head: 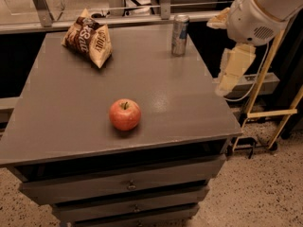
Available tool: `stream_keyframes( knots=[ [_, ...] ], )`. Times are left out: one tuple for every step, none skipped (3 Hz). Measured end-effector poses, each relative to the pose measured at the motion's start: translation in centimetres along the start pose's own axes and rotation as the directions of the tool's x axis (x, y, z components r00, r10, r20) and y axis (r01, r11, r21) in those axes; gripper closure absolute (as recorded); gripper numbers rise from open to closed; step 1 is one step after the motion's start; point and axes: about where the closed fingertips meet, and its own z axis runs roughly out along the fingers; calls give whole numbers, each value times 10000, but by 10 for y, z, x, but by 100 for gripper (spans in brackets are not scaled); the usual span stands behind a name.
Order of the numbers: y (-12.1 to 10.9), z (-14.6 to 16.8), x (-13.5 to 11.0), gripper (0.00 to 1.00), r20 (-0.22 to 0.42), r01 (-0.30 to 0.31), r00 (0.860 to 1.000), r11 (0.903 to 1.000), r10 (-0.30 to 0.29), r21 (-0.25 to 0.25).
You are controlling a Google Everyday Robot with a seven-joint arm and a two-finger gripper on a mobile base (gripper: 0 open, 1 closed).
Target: Move brown chip bag near apple
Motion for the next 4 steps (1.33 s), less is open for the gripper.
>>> stream_keyframes(
  knots=[
    [-49,27,-51,0,1433,1117,9830,9933,-1150,310],
    [-89,49,-99,0,2537,1651,9517,9849,-1728,516],
    [-128,81,-144,0,3380,1546,9273,9869,-1610,459],
    [-151,114,-183,0,3777,903,9213,9957,-921,226]
  ],
)
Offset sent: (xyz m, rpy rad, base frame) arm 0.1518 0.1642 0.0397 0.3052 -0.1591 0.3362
